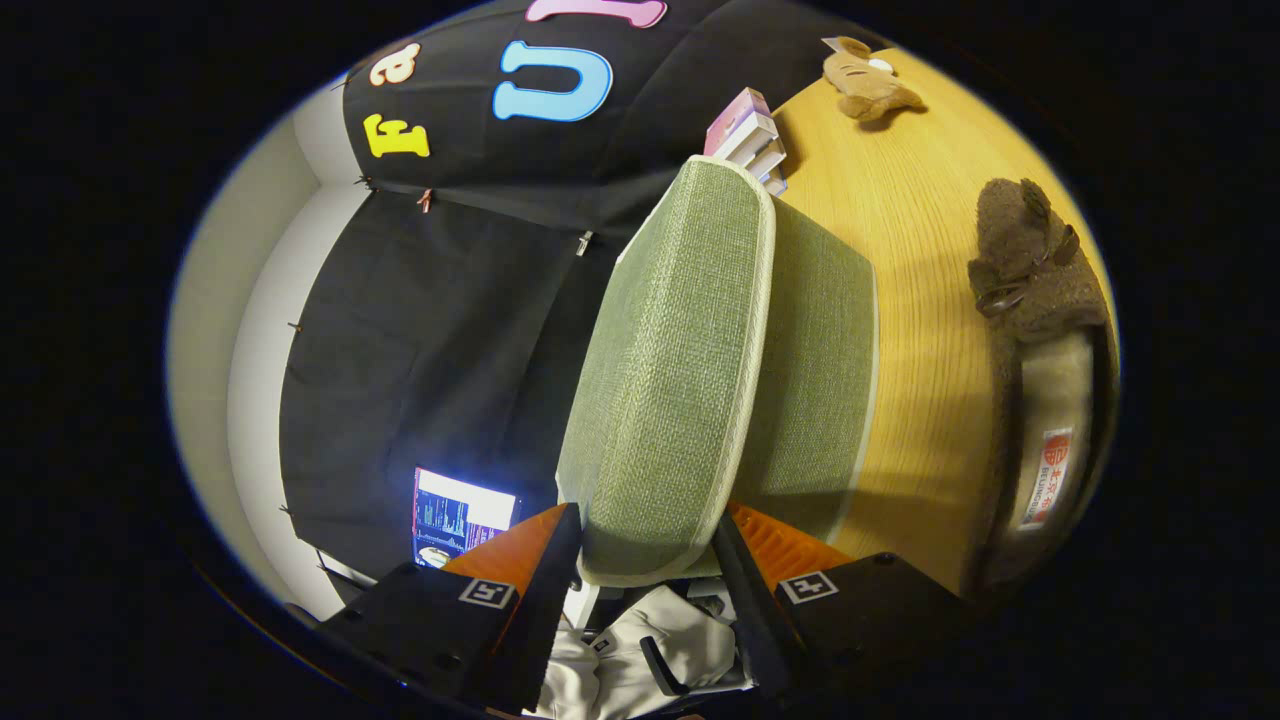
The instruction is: Open the storage box then place both shoes into the box .Put the left shoe in first, then the right shoe, with the right side of both shoes facing outward in a uniform manner.
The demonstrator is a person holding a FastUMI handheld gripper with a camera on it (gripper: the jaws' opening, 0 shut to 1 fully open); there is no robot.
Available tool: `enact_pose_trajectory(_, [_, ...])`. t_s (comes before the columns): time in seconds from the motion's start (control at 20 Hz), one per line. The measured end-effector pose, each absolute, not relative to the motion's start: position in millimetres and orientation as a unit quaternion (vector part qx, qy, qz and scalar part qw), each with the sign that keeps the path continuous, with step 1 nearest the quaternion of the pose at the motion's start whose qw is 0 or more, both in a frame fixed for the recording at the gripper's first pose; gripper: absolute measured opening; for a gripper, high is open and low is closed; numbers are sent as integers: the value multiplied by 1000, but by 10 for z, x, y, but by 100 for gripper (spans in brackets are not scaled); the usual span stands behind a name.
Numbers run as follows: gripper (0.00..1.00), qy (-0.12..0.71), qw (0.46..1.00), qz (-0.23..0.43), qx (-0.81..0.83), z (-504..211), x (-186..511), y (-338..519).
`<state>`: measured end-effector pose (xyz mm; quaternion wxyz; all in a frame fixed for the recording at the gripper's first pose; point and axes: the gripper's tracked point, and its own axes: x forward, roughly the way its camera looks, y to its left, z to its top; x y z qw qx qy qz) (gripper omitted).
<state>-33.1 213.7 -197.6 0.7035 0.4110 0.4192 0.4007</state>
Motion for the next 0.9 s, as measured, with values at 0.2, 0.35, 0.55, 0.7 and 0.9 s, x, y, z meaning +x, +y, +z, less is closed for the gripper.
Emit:
enact_pose_trajectory(0.2, [72,433,694,393,419,-1961,-315,2081])
enact_pose_trajectory(0.35, [67,444,689,388,422,-1945,-324,2028])
enact_pose_trajectory(0.55, [38,445,688,386,424,-1865,-346,1898])
enact_pose_trajectory(0.7, [34,447,668,400,441,-1762,-364,1981])
enact_pose_trajectory(0.9, [14,426,642,402,495,-1470,-231,2073])
